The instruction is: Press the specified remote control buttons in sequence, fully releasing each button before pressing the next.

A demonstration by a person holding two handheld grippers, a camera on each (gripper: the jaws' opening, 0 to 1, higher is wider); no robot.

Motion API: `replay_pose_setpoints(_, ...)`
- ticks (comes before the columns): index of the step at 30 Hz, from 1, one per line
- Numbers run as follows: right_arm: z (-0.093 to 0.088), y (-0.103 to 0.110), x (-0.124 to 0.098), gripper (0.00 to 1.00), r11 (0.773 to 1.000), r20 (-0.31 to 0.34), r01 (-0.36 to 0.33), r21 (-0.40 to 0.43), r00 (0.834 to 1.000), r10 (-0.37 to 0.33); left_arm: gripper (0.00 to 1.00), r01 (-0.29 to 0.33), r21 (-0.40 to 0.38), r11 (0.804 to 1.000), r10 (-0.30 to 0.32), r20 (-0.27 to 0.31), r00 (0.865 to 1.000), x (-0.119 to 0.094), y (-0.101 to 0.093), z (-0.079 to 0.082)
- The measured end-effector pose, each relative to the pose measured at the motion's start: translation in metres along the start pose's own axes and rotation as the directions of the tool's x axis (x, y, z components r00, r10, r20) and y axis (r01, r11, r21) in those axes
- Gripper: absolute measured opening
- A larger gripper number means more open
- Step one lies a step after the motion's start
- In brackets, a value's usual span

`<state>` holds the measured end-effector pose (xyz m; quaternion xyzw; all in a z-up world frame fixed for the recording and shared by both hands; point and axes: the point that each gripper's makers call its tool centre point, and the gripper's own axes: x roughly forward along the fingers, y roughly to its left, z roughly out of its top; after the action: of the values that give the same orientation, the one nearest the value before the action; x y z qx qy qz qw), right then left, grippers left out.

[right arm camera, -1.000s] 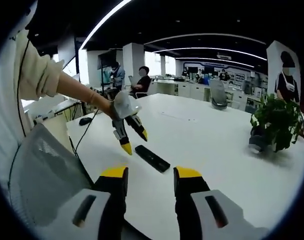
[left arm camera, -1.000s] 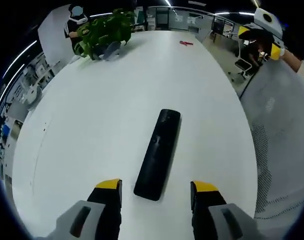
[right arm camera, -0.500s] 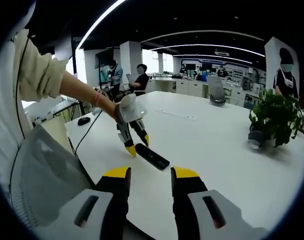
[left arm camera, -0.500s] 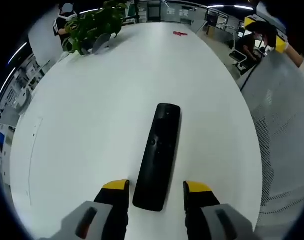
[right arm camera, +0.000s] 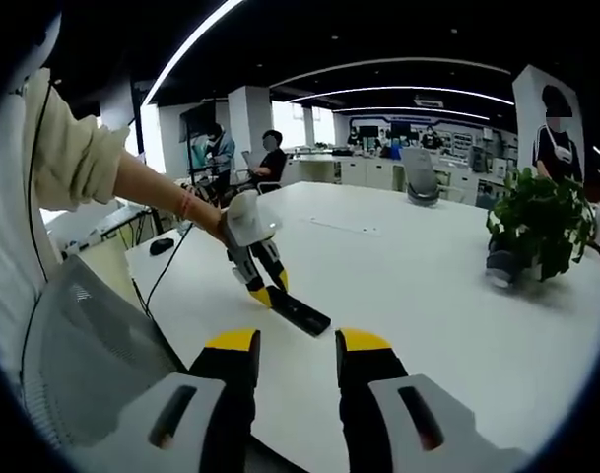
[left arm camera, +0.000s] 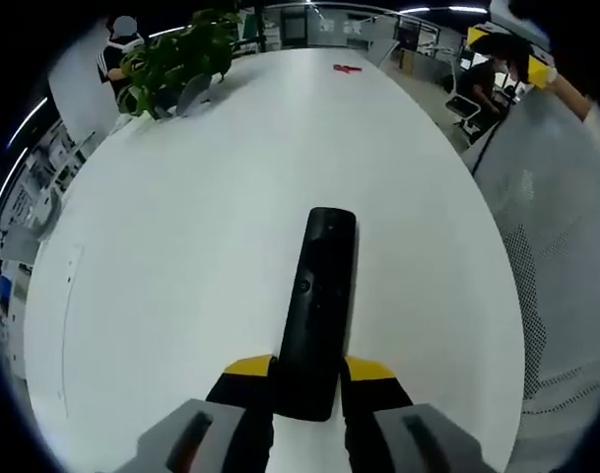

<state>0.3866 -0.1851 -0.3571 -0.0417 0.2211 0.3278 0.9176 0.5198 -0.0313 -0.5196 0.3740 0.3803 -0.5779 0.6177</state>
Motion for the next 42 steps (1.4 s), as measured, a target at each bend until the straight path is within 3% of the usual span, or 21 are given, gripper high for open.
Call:
replay_pose_setpoints(11, -0.002, 0.000, 0.000, 0.29, 1.000, -0.009, -0.005, 0.001, 1.000, 0.005, 0.24, 0.005, 0.001, 1.000, -0.005, 0.012, 1.000, -0.002, -0.012, -0.002)
replay_pose_setpoints(16, -0.004, 0.003, 0.002, 0.28, 1.000, -0.029, -0.012, -0.017, 1.000, 0.011, 0.23, 0.004, -0.029, 1.000, -0.003, 0.044, 0.999, -0.003, -0.019, -0.004)
replay_pose_setpoints(42, -0.015, 0.011, 0.005, 0.24, 0.996, -0.099, -0.045, -0.076, 0.994, 0.038, 0.23, 0.026, -0.014, 1.000, -0.024, 0.099, 0.995, -0.010, -0.091, -0.012)
